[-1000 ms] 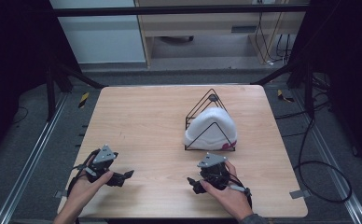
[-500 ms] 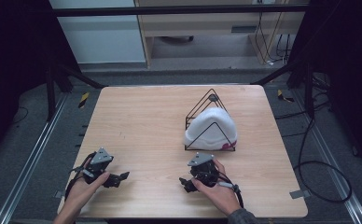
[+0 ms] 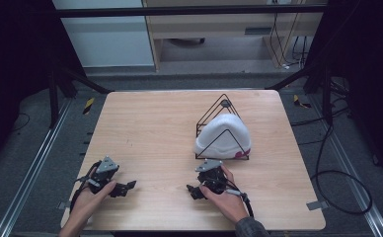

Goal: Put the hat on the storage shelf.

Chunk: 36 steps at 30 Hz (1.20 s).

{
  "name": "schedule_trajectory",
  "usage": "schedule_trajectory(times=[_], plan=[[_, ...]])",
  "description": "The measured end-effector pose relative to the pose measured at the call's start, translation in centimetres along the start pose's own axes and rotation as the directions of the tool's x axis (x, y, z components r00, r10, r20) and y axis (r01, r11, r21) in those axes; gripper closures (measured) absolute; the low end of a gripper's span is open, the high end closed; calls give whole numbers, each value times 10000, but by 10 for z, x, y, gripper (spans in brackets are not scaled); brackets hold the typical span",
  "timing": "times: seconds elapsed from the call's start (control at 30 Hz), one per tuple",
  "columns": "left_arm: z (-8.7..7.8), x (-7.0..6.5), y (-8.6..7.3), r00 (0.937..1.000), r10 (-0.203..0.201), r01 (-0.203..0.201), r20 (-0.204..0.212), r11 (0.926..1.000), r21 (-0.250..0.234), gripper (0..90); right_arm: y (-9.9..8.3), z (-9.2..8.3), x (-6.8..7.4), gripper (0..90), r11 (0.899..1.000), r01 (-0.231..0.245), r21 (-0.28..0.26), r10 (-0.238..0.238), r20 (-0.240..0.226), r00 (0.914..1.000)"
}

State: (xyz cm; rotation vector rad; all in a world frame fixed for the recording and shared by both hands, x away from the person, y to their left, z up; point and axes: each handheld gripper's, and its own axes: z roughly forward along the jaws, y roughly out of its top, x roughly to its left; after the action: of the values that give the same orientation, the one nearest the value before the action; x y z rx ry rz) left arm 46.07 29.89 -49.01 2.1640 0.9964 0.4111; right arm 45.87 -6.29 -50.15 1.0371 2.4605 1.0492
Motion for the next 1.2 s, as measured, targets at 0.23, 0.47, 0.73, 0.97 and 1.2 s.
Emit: schedule_trajectory(times=[0.23,0.47,0.73,0.97,1.2], plan=[[6,-1,-4,10000,43,-43,3,9999,144,46,0,7,0,129,9998,-189,-69,190,170,9997],[9,0,-6,10000,-77,77,-30,9998,195,46,2,11,3,117,9996,-200,-177,205,321,9993],[14,2,-7,9993,-236,239,-285,9997,104,45,-1,14,7,104,9990,-74,-447,101,598,9982],[19,1,-6,9974,-225,224,-691,9997,-34,33,-1,14,8,103,9991,-81,-427,108,625,9980],[21,2,-5,9972,-207,208,-715,9998,2,15,-3,12,9,103,9989,-160,-432,190,689,9974]])
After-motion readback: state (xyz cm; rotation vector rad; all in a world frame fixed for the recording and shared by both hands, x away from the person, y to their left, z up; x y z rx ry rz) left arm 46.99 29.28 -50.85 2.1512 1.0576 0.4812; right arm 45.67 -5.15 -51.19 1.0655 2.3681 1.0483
